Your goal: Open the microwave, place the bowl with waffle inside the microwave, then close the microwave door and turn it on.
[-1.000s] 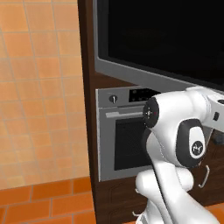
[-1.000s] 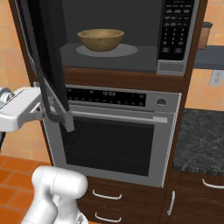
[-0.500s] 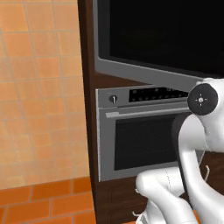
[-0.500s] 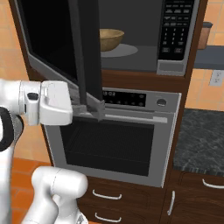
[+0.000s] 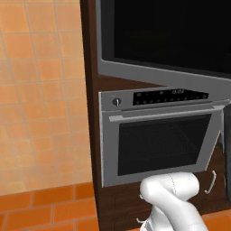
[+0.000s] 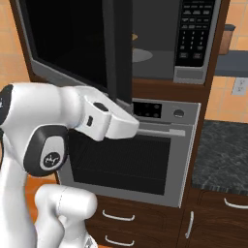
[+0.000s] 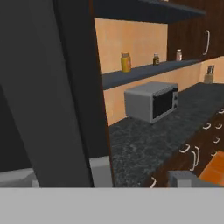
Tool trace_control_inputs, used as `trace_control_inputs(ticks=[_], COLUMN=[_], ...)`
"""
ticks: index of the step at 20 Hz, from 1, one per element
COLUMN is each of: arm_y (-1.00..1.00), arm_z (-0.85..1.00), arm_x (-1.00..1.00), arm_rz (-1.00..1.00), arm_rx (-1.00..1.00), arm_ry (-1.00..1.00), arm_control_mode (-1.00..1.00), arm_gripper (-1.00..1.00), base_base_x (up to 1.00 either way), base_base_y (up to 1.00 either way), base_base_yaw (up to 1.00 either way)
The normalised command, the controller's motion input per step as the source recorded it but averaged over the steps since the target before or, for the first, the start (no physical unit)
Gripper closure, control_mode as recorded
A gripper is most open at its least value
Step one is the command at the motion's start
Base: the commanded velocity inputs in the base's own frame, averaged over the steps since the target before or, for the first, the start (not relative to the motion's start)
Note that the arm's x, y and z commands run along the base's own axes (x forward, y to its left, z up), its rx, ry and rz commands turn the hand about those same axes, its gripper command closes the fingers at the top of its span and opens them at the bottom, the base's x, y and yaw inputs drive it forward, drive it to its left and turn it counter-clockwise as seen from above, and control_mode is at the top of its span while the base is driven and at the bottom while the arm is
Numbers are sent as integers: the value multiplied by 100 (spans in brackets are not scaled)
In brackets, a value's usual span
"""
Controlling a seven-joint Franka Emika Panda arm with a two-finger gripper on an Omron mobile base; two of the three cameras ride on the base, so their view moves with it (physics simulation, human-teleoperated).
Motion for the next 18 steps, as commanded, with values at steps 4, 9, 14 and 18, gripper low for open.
trace_control_inputs(ticks=[4, 9, 14, 18], arm_y=[-39, -11, 0, 0], arm_z=[8, 4, 0, 0], arm_x=[29, 37, 43, 58], arm_rz=[26, 23, 8, 0], arm_rx=[12, 15, 4, 0], arm_ry=[0, -1, -5, 0], arm_control_mode=[-100, -100, -100, -100], arm_gripper=[-100, -100, -100, -100], base_base_x=[0, 0, 0, 0], base_base_y=[0, 0, 0, 0], base_base_yaw=[0, 0, 0, 0])
